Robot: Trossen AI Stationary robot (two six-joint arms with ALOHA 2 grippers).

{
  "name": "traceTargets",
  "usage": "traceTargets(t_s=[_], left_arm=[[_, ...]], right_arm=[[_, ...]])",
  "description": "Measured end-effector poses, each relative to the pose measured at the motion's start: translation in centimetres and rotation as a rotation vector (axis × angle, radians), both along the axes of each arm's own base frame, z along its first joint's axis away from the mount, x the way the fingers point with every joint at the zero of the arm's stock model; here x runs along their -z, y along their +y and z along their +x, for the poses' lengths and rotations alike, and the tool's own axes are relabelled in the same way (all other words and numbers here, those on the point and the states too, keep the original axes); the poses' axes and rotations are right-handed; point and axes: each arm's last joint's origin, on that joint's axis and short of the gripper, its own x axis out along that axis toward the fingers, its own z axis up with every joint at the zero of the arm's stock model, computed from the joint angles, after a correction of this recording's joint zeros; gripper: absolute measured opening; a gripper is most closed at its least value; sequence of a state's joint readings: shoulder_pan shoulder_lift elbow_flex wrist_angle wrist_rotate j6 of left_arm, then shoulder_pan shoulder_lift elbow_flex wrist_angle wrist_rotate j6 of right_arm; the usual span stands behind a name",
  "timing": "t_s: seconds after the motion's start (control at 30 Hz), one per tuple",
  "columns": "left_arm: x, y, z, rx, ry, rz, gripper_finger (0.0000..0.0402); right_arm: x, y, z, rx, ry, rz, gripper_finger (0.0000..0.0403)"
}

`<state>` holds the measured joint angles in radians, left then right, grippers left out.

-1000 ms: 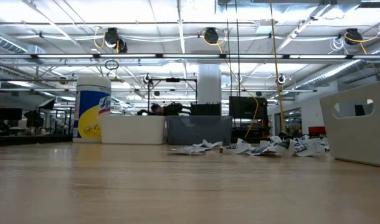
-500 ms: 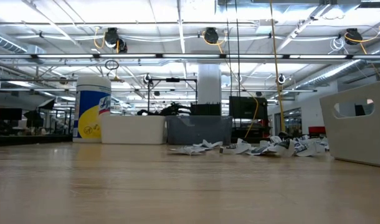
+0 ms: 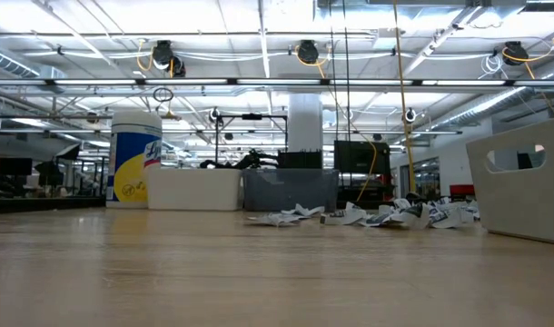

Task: Pick & Place First Aid Supplies
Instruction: Put the orange ointment pack into the gray bin

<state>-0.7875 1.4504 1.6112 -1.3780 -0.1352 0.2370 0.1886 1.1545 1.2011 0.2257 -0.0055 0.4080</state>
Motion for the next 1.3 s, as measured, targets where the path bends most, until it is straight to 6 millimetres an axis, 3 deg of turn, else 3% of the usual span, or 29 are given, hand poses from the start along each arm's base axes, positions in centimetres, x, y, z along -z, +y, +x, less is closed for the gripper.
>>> traceTargets(t_s=[0.27, 0.37, 0.8, 1.3], left_arm=[[0.0, -1.4, -0.3, 0.054, 0.014, -0.052, 0.0166], [0.9, -2.3, 0.4, 0.058, 0.03, -0.032, 0.0166], [9.9, -9.0, 4.5, 0.107, 0.14, 0.031, 0.0166], [18.8, -12.4, 5.6, 0.192, 0.158, -0.037, 0.0166]], right_arm=[[0.0, 0.0, 0.0, 0.006, -0.002, -0.004, 0.0183], [0.0, 0.0, 0.0, 0.006, -0.002, -0.007, 0.0183], [0.0, 0.1, 0.0, 0.013, -0.013, -0.067, 0.0183], [0.0, 0.1, 0.0, 0.018, -0.02, -0.102, 0.0183]])
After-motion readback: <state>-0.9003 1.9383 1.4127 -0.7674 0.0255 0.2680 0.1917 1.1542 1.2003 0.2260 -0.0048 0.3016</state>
